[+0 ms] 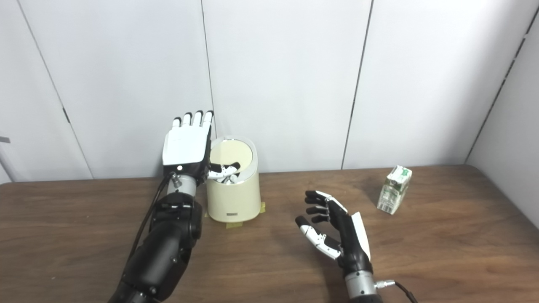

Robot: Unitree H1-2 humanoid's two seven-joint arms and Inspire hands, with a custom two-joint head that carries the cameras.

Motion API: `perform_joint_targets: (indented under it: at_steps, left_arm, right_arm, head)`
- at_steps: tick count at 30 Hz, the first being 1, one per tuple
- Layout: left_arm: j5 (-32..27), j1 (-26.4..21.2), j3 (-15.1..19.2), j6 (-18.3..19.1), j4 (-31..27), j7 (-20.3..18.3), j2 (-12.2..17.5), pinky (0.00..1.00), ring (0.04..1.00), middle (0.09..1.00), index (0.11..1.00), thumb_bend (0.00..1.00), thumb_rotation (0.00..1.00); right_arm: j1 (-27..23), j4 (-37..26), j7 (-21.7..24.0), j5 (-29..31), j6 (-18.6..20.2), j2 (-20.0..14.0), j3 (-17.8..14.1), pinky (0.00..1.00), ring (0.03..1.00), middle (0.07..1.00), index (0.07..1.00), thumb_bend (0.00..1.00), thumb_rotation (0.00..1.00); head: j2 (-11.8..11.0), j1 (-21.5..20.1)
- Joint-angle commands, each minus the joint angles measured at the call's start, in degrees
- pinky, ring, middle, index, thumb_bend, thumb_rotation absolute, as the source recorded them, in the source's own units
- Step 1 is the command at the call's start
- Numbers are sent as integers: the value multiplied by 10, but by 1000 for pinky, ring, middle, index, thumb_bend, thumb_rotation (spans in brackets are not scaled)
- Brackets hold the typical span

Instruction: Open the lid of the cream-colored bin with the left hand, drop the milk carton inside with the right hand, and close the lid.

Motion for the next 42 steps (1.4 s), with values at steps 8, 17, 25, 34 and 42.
perform_joint_targets:
  at_steps: [8,17,25,34,42]
  left_arm:
    - [-119,0,8,-22,-28,49,11,1000,1000,1000,1000,729,998]
    - [-199,59,12,-91,-137,122,37,1000,1000,1000,1000,680,1000]
    - [-244,142,24,-150,-193,171,57,942,993,990,981,580,1000]
    - [-270,218,43,-182,-230,208,60,923,969,973,961,534,1000]
    - [-424,281,88,-322,-209,227,62,891,922,931,914,353,1000]
  right_arm:
    - [9,14,-6,-11,-15,2,1,585,668,728,735,265,391]
    - [8,14,-9,-12,-19,1,1,589,681,723,733,262,375]
    - [8,17,-12,-11,-19,-1,-1,602,685,723,730,259,321]
    - [3,30,-12,16,-41,2,-10,630,707,728,725,259,212]
    - [-13,-15,-3,60,-10,10,-35,653,731,742,733,245,278]
  head:
    - [0,-2]
    - [1,1]
    - [0,1]
    - [-5,2]
    - [-7,6]
